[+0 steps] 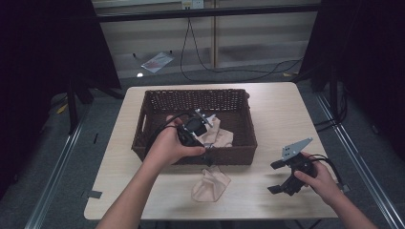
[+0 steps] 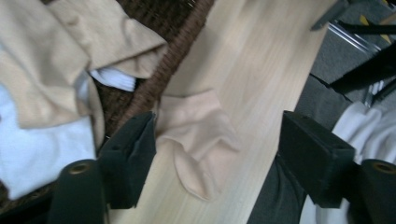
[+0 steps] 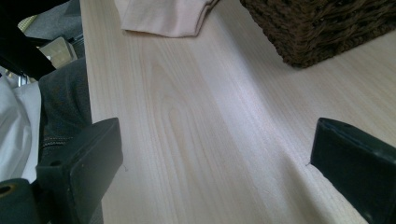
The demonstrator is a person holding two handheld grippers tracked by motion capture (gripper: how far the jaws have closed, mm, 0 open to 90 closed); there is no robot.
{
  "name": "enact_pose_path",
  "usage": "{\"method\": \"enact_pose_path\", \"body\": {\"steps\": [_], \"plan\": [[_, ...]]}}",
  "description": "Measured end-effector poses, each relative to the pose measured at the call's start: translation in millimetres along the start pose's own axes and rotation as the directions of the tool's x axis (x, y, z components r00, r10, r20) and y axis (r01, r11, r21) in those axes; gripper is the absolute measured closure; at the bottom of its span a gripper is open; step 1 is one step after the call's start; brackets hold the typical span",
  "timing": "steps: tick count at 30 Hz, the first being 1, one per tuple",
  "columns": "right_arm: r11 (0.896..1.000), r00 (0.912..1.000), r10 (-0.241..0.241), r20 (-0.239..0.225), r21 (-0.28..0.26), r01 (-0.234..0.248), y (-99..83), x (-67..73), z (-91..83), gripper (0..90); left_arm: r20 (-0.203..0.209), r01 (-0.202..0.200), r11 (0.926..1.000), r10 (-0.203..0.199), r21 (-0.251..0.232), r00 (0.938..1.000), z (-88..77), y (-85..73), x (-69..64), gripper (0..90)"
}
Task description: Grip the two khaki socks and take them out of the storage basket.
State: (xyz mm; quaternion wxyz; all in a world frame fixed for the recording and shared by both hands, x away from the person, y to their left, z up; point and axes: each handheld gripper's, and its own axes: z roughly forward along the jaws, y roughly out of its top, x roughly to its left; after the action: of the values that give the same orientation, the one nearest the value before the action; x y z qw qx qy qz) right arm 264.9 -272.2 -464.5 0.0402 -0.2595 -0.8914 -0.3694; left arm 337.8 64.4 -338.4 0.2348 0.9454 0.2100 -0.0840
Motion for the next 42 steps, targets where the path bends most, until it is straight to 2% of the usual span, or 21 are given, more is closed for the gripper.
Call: {"method": "enact_pose_path", "body": {"steps": [7, 16, 26, 27, 28, 30, 39, 41, 42], "plan": [[1.0, 1.0, 0.0, -0.002, 0.0, 0.0, 0.1, -0.1, 0.3, 1.6, -0.061, 0.027, 0.9991, -0.029, -0.032, 0.9977, -7.6, 10.1, 11.2, 19.3], [1.0, 1.0, -0.001, -0.001, 0.0, 0.001, 0.0, 0.0, 0.3, 1.6, -0.1, 0.067, 0.9965, -0.072, -0.049, 0.9924, 1.7, 18.7, 29.3, 15.1], [1.0, 1.0, -0.004, -0.001, 0.0, 0.004, 0.0, 0.0, 0.3, 1.6, -0.12, 0.103, 0.9935, -0.108, -0.048, 0.9869, 14.6, 26.4, 46.5, 13.8], [1.0, 1.0, -0.002, -0.001, -0.002, 0.002, 0.0, 0.1, 0.1, 1.6, -0.122, 0.1, 0.9945, -0.103, -0.033, 0.9872, 14.9, 27.4, 48.2, 13.7], [1.0, 1.0, -0.001, 0.001, -0.001, 0.001, 0.0, 0.1, -0.1, 1.6, -0.13, 0.106, 0.9932, -0.112, -0.047, 0.9852, 16.9, 27.8, 49.1, 13.7], [1.0, 1.0, -0.001, 0.0, -0.001, 0.001, 0.0, 0.2, -0.1, 1.6, -0.145, 0.108, 0.9935, -0.112, -0.036, 0.9831, 20.0, 29.0, 51.1, 12.7], [1.0, 1.0, -0.003, -0.003, -0.003, 0.003, 0.0, 0.3, 0.3, 1.6, -0.141, 0.145, 0.9881, -0.151, -0.051, 0.9785, 34.1, 33.0, 67.4, 12.2], [1.0, 1.0, -0.003, -0.003, -0.004, 0.003, 0.1, 0.2, 0.2, 1.6, -0.138, 0.166, 0.9841, -0.173, -0.063, 0.9751, 38.2, 32.6, 71.1, 12.1], [1.0, 1.0, -0.002, -0.003, -0.004, 0.002, 0.1, 0.3, -0.1, 1.6, -0.144, 0.162, 0.9854, -0.168, -0.051, 0.9752, 39.5, 33.1, 73.3, 11.8]]}}
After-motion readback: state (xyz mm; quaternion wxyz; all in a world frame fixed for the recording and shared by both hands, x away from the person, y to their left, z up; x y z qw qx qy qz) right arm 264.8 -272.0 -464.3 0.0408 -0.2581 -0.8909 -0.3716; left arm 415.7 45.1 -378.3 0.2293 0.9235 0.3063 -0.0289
